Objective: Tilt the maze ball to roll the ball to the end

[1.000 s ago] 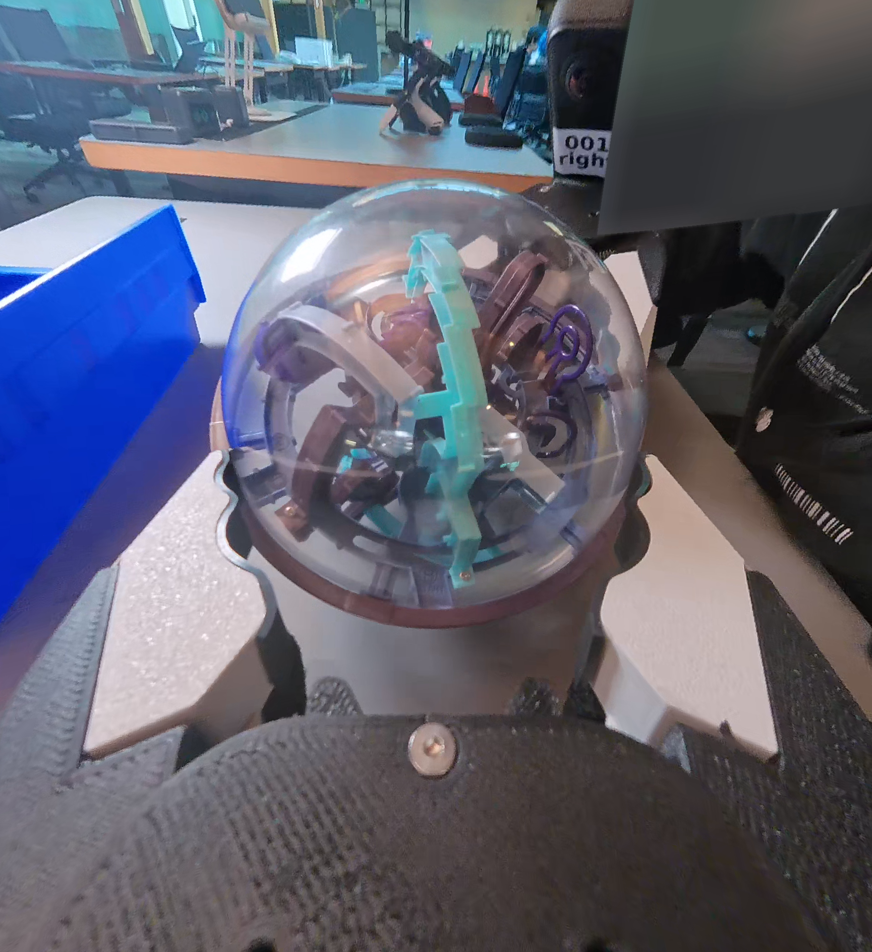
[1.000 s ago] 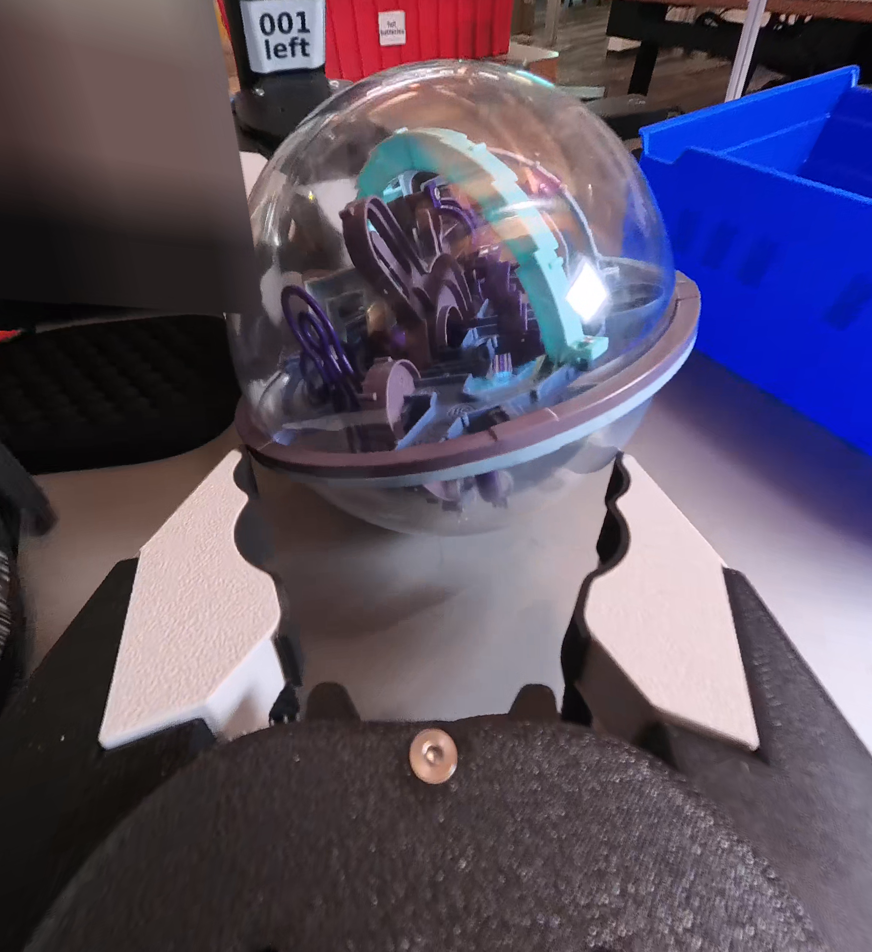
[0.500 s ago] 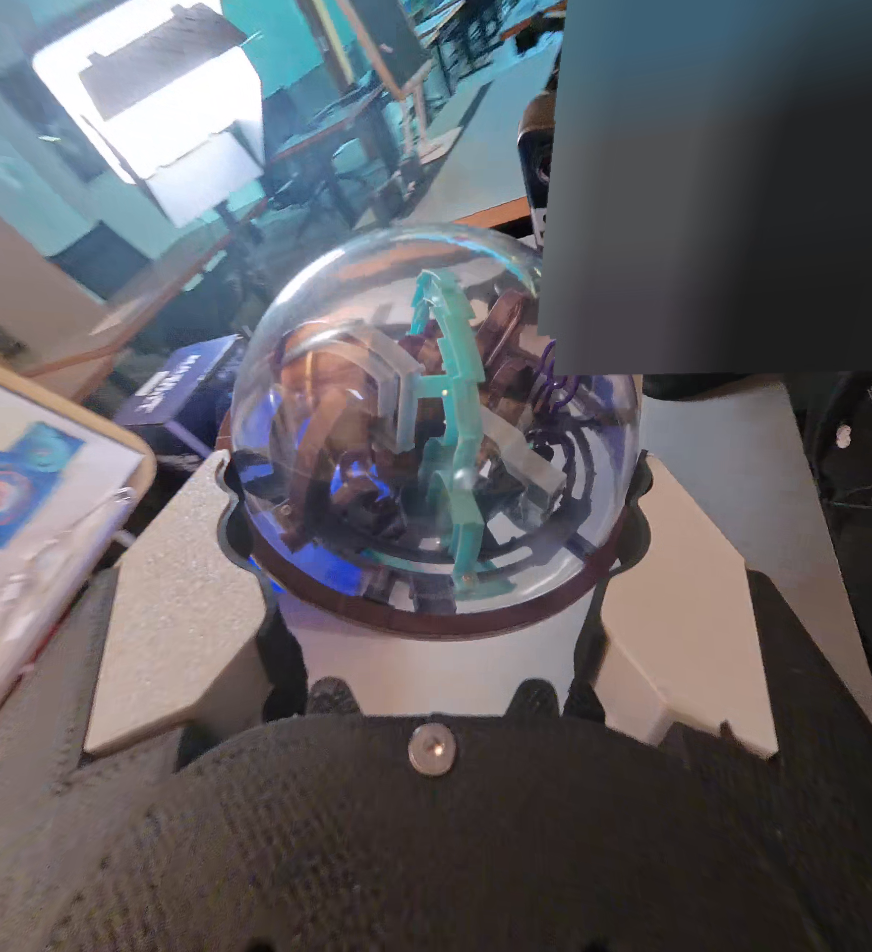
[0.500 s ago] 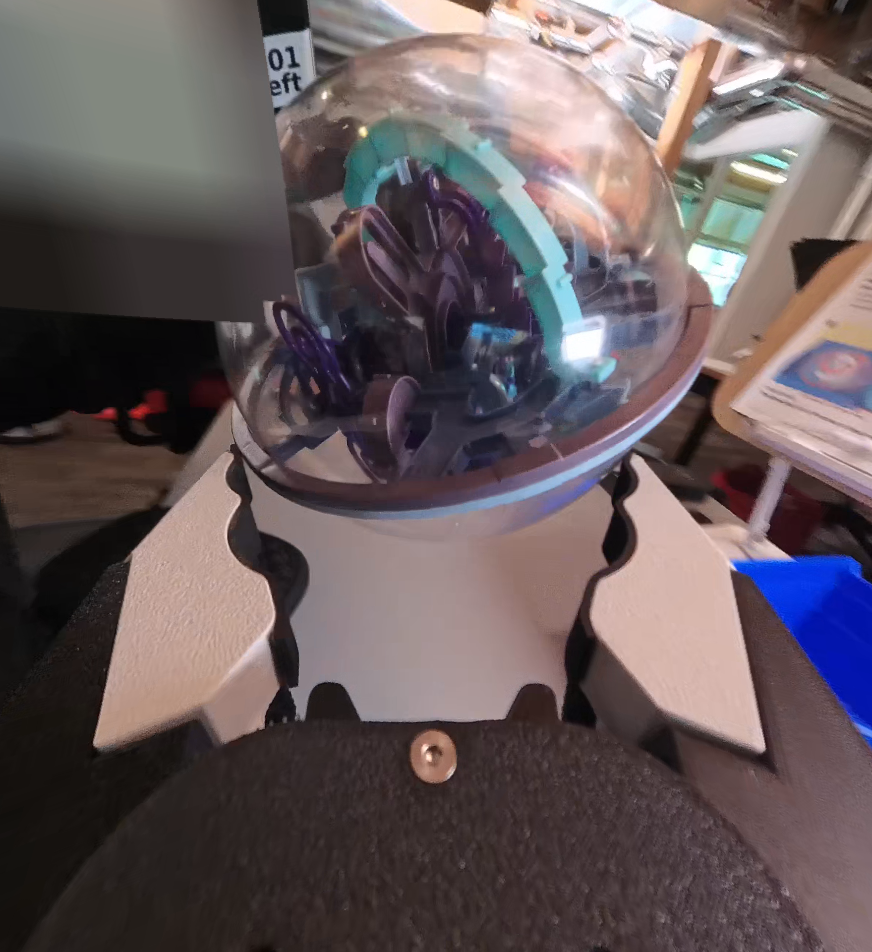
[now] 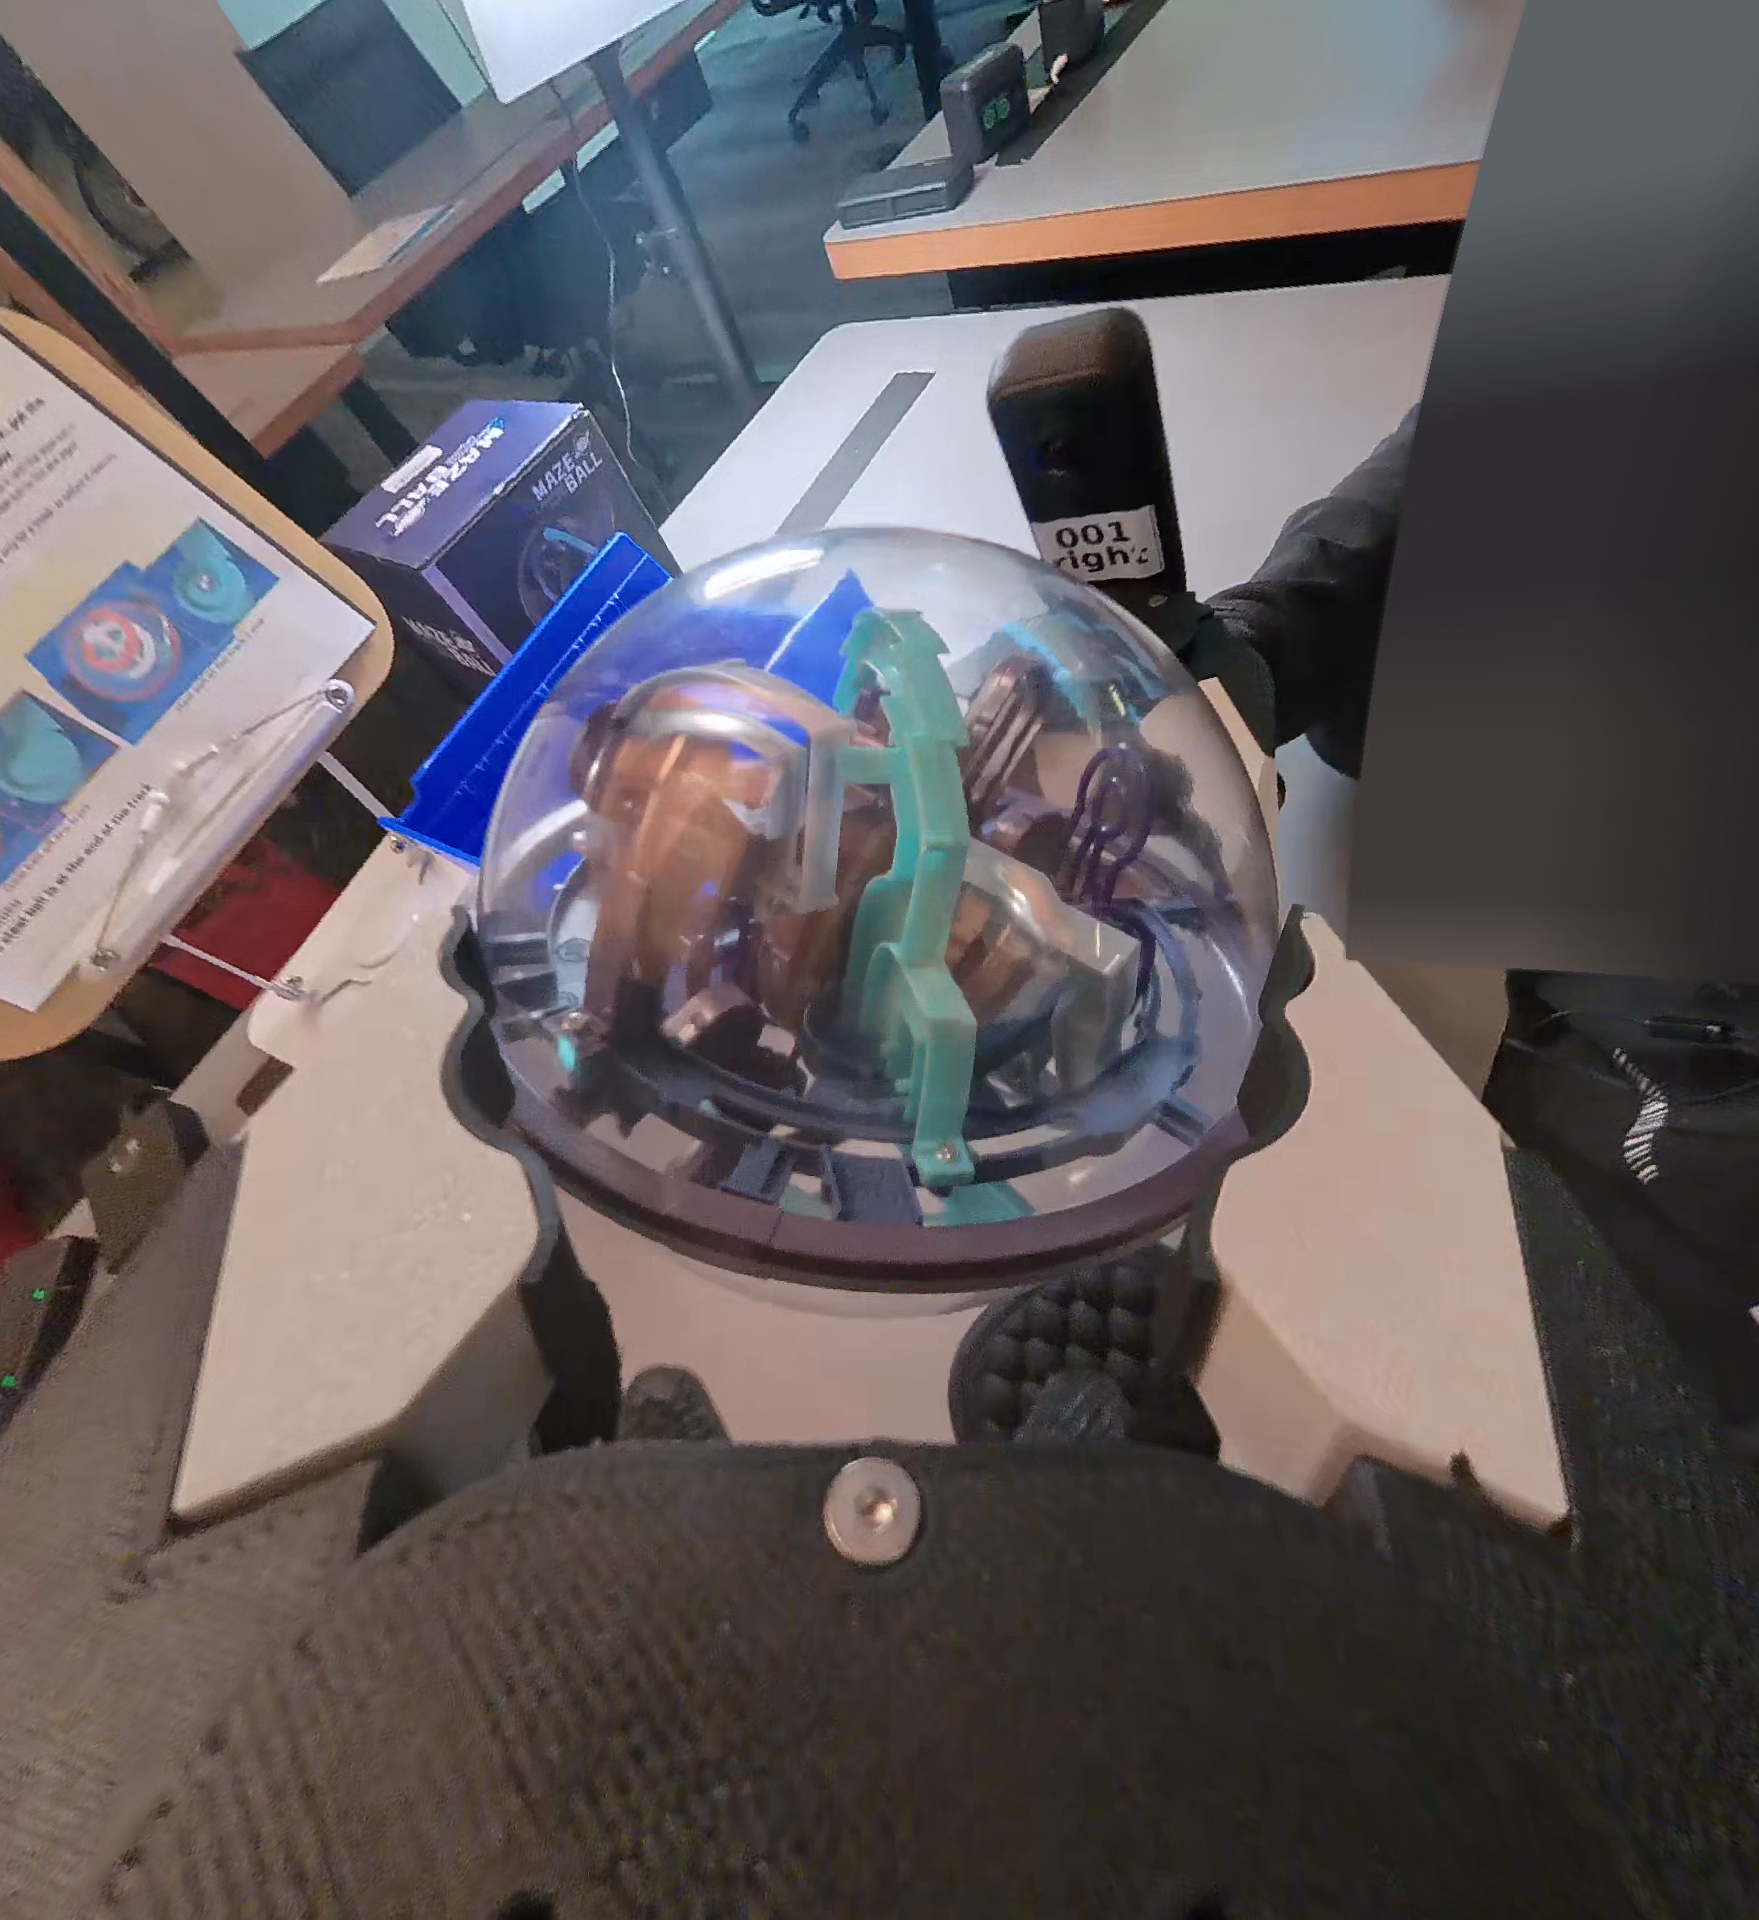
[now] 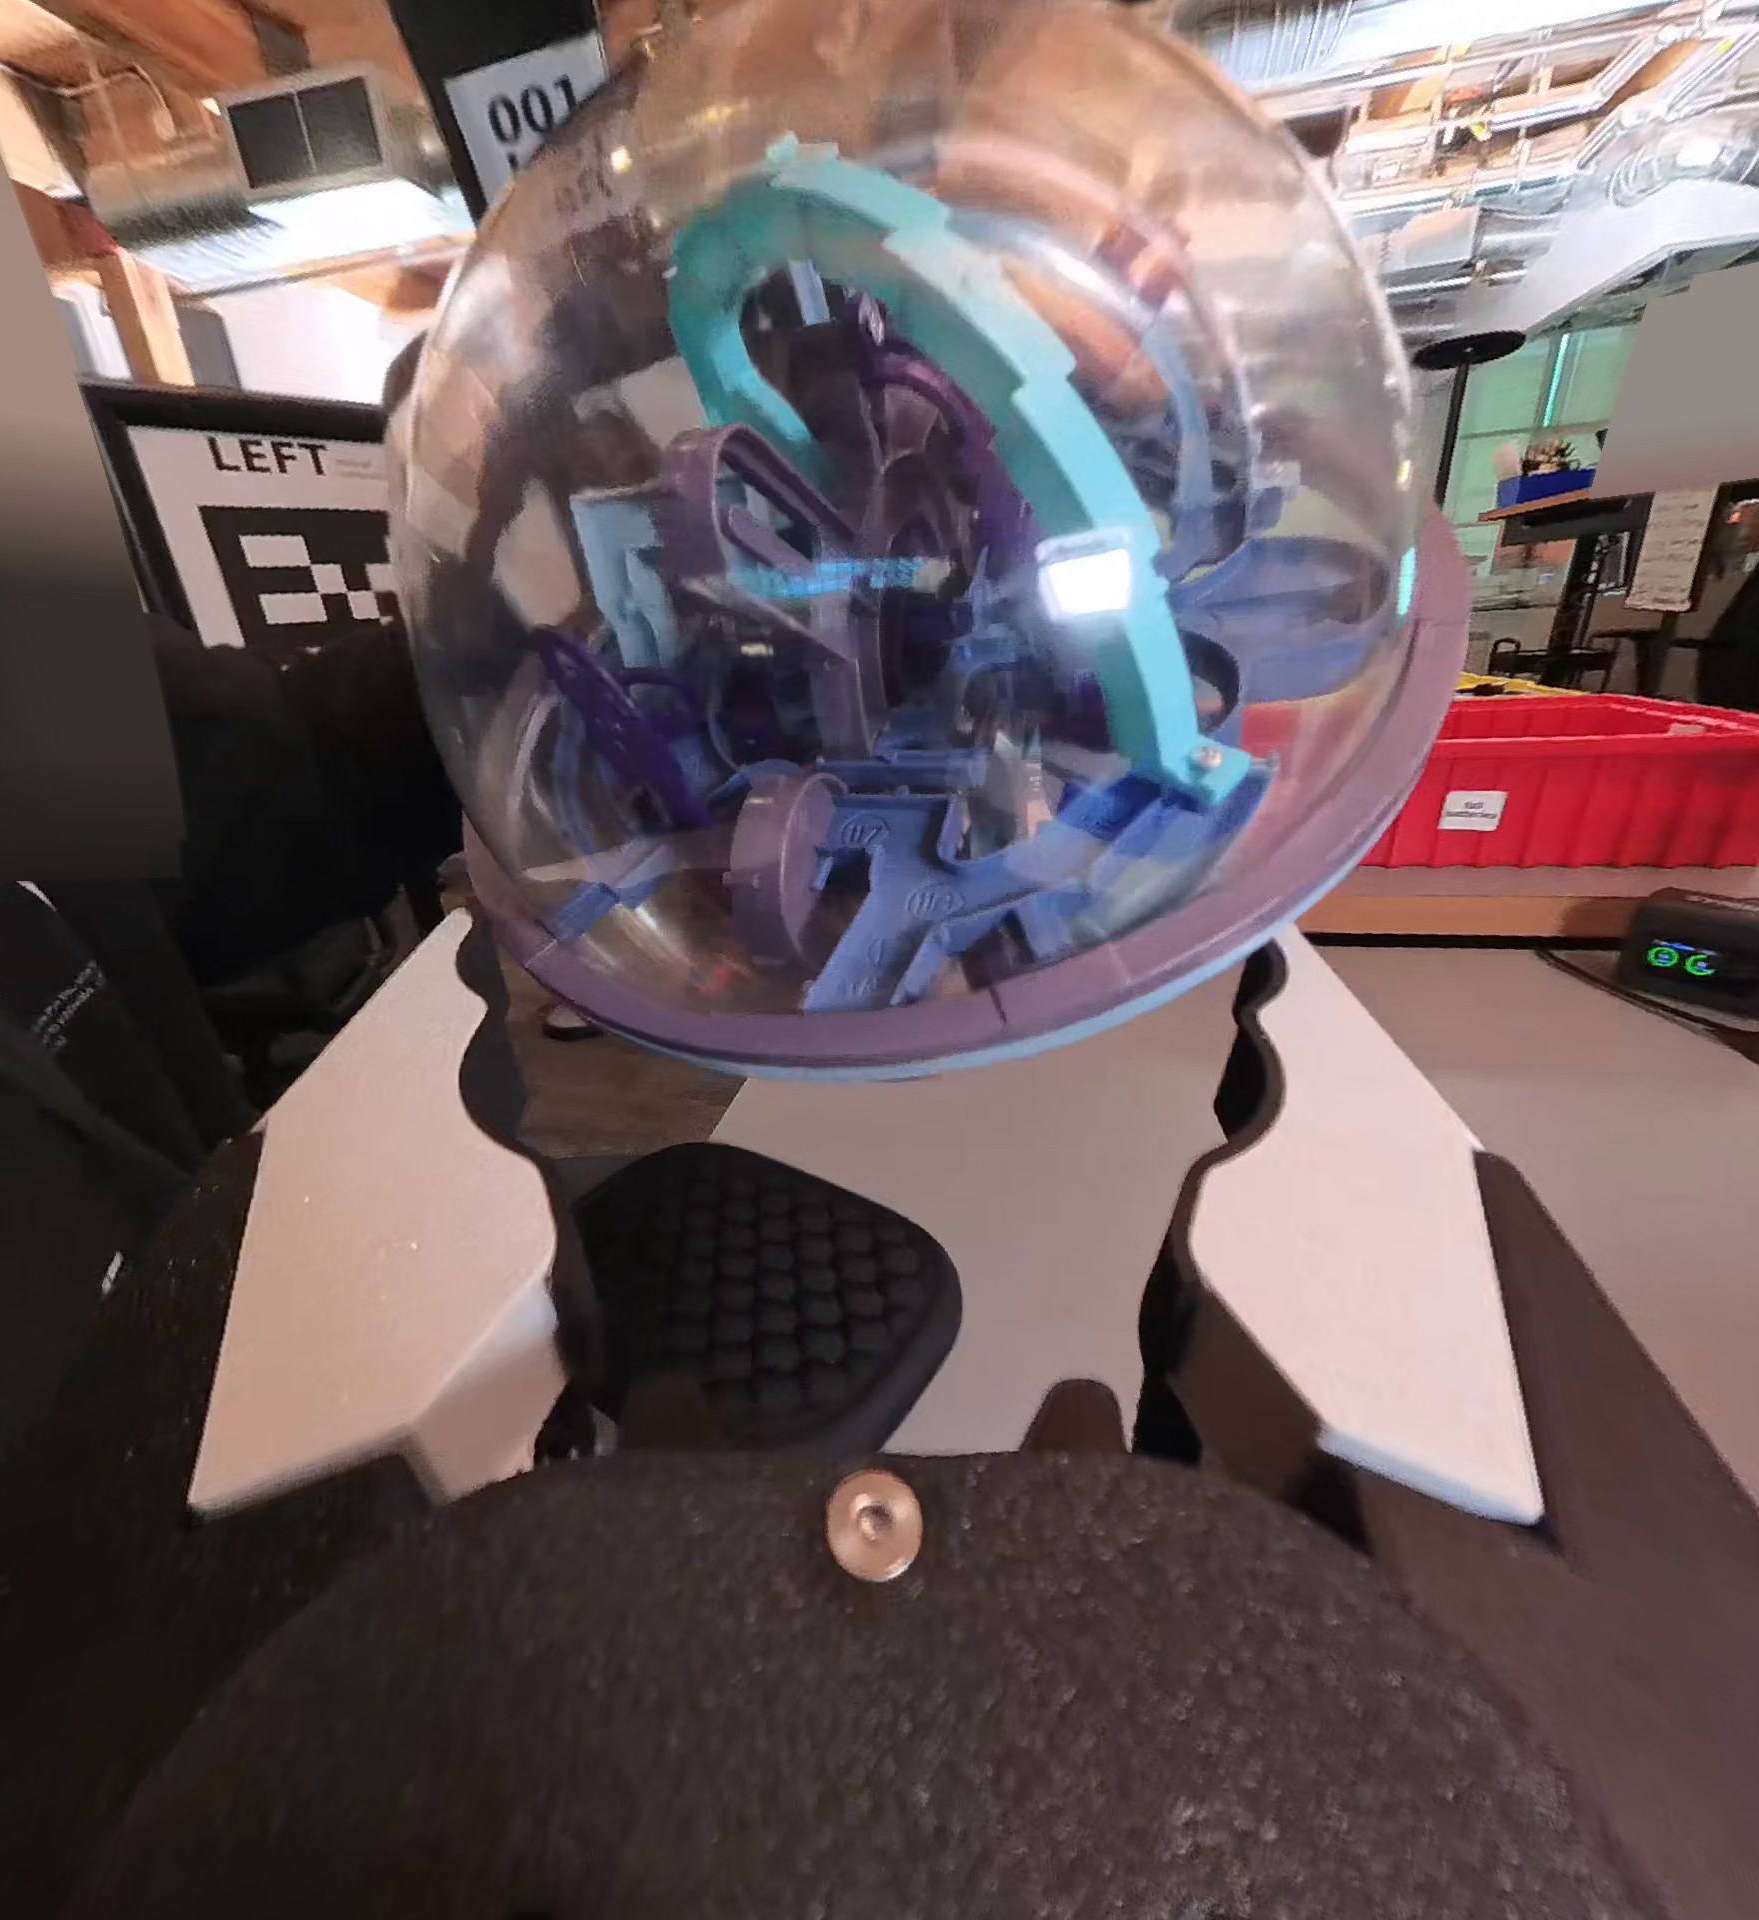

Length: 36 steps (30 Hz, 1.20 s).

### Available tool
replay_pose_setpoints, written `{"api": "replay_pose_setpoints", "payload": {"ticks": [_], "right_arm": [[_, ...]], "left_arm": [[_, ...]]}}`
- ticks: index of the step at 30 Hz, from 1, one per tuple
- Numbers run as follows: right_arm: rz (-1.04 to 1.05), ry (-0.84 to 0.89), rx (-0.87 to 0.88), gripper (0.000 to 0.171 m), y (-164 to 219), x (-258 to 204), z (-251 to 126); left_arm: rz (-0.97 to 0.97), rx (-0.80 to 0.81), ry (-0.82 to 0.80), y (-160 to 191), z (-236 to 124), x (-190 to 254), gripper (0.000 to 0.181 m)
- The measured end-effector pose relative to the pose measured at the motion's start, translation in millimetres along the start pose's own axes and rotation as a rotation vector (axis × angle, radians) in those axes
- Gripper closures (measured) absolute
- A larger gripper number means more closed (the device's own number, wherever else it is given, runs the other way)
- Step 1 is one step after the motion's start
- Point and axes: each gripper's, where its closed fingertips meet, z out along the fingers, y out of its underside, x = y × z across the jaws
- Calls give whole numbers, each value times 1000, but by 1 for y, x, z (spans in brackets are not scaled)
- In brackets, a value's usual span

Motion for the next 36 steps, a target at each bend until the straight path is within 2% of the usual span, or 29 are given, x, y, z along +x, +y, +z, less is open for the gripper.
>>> {"api": "replay_pose_setpoints", "payload": {"ticks": [1, 7, 11, 15, 23, 29, 36], "right_arm": [[-2, 11, 7, 35, -4, 1, -5], [-61, 114, 40, 35, -28, 12, -39], [-209, 203, 54, 34, -37, 13, -62], [-355, 252, 53, 33, -49, 8, -79], [-592, 323, -101, 32, -46, 2, -103], [-525, 401, -175, 29, -42, 8, -117], [-346, 450, -159, 28, -49, 13, -125]], "left_arm": [[-24, 6, 3, 0, 2, -1, 38], [-109, 71, 68, 2, 25, -4, 37], [-64, 111, 112, 9, 47, 2, 37], [-50, 243, 152, 8, 65, 10, 38], [76, 369, 168, 12, 97, 23, 37], [25, 381, 225, 10, 114, 28, 39], [-131, 418, 302, -2, 120, 30, 40]]}}
